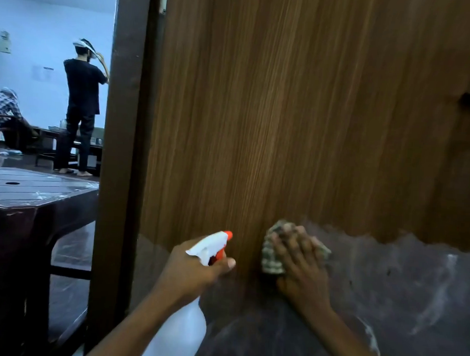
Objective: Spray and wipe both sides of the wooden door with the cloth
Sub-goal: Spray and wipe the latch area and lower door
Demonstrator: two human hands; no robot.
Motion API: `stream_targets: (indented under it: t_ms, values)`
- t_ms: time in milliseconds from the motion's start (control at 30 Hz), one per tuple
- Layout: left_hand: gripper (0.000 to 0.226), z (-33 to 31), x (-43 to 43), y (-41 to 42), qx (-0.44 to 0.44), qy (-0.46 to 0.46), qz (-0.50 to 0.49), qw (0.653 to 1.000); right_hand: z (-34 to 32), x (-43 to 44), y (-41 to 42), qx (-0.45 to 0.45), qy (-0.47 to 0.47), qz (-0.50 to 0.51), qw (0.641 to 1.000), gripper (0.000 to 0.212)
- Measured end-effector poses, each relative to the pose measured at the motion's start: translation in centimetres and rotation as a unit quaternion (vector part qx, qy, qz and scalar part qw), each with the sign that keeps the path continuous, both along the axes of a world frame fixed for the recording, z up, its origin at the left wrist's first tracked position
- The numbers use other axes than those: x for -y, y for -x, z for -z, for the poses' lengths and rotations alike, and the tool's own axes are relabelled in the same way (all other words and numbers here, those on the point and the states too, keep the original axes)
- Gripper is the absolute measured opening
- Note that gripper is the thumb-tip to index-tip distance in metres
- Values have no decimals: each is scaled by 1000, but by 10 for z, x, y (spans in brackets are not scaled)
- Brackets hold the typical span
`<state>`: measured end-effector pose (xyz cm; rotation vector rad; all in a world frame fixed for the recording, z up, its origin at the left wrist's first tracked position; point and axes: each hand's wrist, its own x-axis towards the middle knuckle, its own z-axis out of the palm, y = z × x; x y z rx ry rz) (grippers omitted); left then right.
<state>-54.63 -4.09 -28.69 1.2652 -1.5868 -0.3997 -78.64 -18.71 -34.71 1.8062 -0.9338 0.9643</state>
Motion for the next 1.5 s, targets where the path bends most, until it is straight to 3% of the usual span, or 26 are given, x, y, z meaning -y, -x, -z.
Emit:
stream_targets:
  t_ms: [100, 233, 300, 433, 500, 600, 667, 733, 800, 900, 967, 1067, 1167, 1233, 1300, 1367, 1433, 1500]
  values:
    - [55, 14, 5, 20, 64, -39, -17, 997, -42, 5, 25, 164, -15, 37, 986, 70]
    - [53, 29, 15, 38, 90, -77, 17, 993, -77, 3, 13, 227, -10, 21, 974, 67]
    - [45, 30, 24, 43, 41, -61, 41, 996, -67, 3, -1, 146, -1, 4, 989, 69]
    - [45, 26, 33, 53, -32, -11, 62, 997, 0, 6, 22, -128, 16, -30, 991, 69]
    - [35, 22, 35, 62, -27, -11, 69, 997, 24, 8, 62, -157, 18, -7, 987, 75]
    - [27, 17, 36, 72, -45, -23, 70, 996, 11, 9, 104, 3, 4, 46, 999, 78]
    - [31, 15, 37, 78, -56, -26, 65, 996, -28, 10, 95, 175, -4, 69, 982, 71]
    - [33, 14, 38, 84, -76, -29, 68, 994, -68, 10, 68, 265, -19, 60, 962, 69]
    - [34, 12, 39, 91, -86, -36, 77, 993, -74, 9, 49, 201, -19, 41, 979, 71]
    - [40, 7, 33, 107, -85, -25, 91, 992, -19, 8, 59, 7, -12, -2, 1000, 74]
    - [41, 5, 28, 121, -81, -19, 100, 991, 21, 9, 92, -19, -28, 5, 999, 79]
    - [40, 7, 26, 141, -52, -9, 119, 991, 32, 9, 136, 141, -81, 63, 985, 83]
    - [40, 11, 27, 155, -36, -12, 120, 992, -15, 9, 140, 302, -101, 82, 944, 74]
    - [40, 12, 30, 163, -28, -5, 125, 992, -50, 10, 126, 351, -95, 66, 929, 72]
    - [40, 12, 32, 173, -15, -2, 137, 991, -57, 12, 118, 306, -81, 50, 947, 72]
    - [37, 11, 33, 184, -19, 1, 134, 991, -36, 14, 127, 165, -56, 43, 984, 76]
    - [38, 10, 33, 196, -47, -5, 136, 990, -3, 16, 151, 53, -48, 37, 997, 82]
    - [36, 10, 33, 209, -41, -9, 142, 989, 27, 16, 180, 65, -76, 46, 994, 84]
